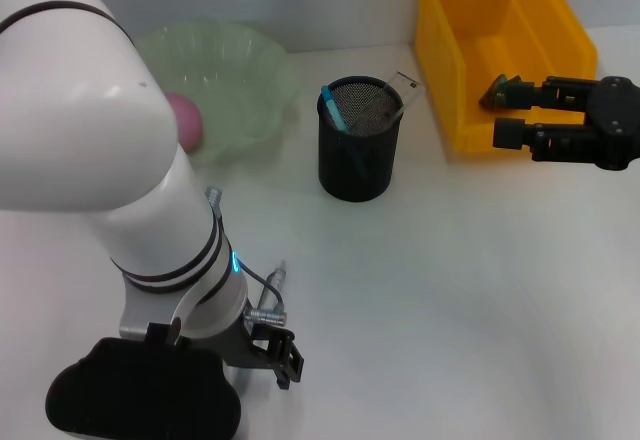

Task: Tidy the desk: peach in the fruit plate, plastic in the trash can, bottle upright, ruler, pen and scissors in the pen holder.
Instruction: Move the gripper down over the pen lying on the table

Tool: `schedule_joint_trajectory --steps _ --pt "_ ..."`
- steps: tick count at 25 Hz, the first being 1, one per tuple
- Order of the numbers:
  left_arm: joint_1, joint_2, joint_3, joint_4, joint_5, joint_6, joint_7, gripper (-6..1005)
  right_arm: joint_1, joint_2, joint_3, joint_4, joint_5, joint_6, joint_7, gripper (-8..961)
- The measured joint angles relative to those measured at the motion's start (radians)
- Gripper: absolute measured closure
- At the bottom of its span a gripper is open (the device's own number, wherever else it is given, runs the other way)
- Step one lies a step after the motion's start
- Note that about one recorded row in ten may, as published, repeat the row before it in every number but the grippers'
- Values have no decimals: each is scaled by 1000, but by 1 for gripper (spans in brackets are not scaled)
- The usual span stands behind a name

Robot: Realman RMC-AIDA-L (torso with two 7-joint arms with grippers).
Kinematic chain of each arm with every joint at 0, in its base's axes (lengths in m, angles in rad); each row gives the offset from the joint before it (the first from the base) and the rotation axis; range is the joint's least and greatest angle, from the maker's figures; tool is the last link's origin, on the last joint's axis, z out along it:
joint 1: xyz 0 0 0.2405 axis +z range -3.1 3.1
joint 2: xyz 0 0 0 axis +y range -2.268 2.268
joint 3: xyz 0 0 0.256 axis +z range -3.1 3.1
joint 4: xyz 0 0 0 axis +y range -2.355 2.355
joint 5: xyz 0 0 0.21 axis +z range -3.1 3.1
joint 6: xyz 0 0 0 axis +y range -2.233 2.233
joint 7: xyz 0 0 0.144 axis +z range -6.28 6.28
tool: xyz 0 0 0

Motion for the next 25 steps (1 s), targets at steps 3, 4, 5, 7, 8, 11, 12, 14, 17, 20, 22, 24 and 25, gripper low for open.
schedule_joint_trajectory --steps 3,4,5,7,8,11,12,14,17,20,22,24,25 --pt "0 -1 0 -10 -11 -4 15 272 1 -1 -5 0 0 0 2 203" --pt "0 -1 0 -10 -11 -4 15 272 0 -1 -7 0 0 0 3 203" --pt "0 -1 0 -12 -13 -7 19 271 0 -1 -8 0 0 0 3 203" --pt "2 -1 0 -16 -19 -11 27 271 0 -1 -9 0 0 0 6 203" --pt "2 -1 0 -16 -19 -11 27 271 1 -1 -10 -1 0 0 7 203" --pt "3 -1 0 -18 -24 -13 31 272 1 -1 -10 -8 0 0 11 203" --pt "3 -1 0 -18 -24 -13 31 272 1 -1 -10 -10 0 0 11 203" --pt "4 -1 0 -19 -25 -13 31 272 1 -1 -11 -12 0 0 12 203" --pt "5 -1 0 -19 -25 -13 31 272 0 -1 -11 -12 0 0 12 203" --pt "7 -3 0 -25 -31 -17 41 273 0 -1 -11 -13 0 -1 12 203" --pt "7 -4 0 -28 -32 -18 42 273 -1 0 -11 -21 2 -3 12 203" --pt "7 -5 0 -29 -32 -18 43 273 -5 3 -10 -43 15 -12 10 203" --pt "6 -5 0 -28 -33 -18 43 273 -6 4 -9 -59 23 -17 11 203"
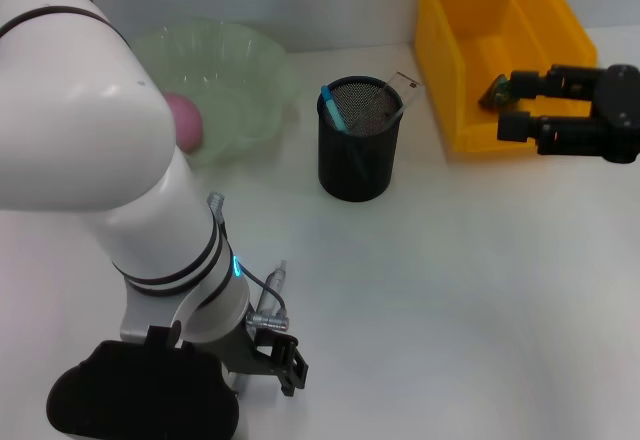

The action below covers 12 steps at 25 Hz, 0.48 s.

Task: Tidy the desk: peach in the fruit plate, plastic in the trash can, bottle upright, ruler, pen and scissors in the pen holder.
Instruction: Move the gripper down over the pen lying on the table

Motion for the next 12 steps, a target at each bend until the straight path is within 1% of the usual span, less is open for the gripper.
schedule_joint_trajectory --steps 2,5,12 --pt "0 0 0 2 0 0 0 272 1 -1 2 -40 5 4 48 203" --pt "3 1 1 6 0 0 0 271 15 -8 -2 -87 -16 23 130 203" --pt "16 8 1 23 2 2 15 272 34 -4 -53 -120 -63 36 159 204"
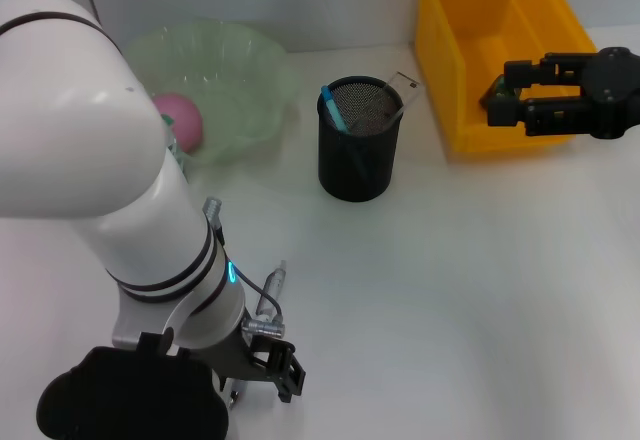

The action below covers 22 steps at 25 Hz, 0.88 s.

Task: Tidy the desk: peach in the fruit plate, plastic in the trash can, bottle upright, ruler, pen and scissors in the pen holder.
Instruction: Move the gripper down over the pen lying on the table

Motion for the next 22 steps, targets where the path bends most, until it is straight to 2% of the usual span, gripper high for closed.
schedule_joint_trajectory --steps 22 --pt "-32 -1 42 -12 8 -2 -66 271 -2 7 -41 1 -17 4 -5 204"
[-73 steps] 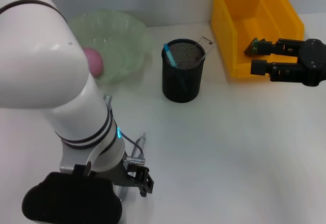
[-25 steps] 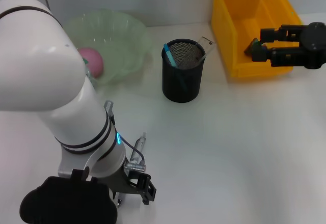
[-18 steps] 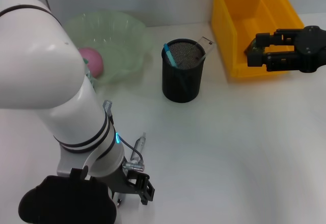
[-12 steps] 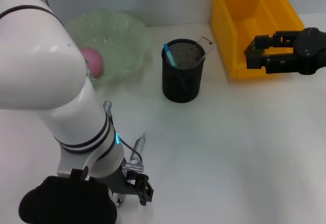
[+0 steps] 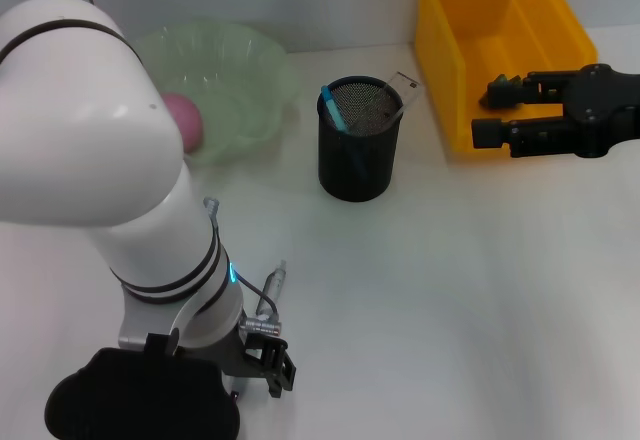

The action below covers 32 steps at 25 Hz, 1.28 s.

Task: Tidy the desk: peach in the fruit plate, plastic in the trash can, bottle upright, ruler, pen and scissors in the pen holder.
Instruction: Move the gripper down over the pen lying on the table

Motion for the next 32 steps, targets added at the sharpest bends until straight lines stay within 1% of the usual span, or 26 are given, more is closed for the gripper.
schedule_joint_trajectory --steps 8,19,24,26,32 --pt "-13 0 10 -2 7 0 -23 294 2 0 -13 0 -7 1 -1 204" --pt "-40 -12 32 -30 8 -1 -50 331 2 0 -13 4 -9 1 -16 204" --pt "-42 -13 33 -34 7 -1 -53 347 3 0 -13 10 -9 1 -26 204" --pt "-45 -18 37 -42 -1 -1 -53 354 4 0 -13 15 -8 1 -27 204" --pt "-45 -19 41 -43 -3 -1 -53 374 5 -1 -13 17 -9 1 -28 204"
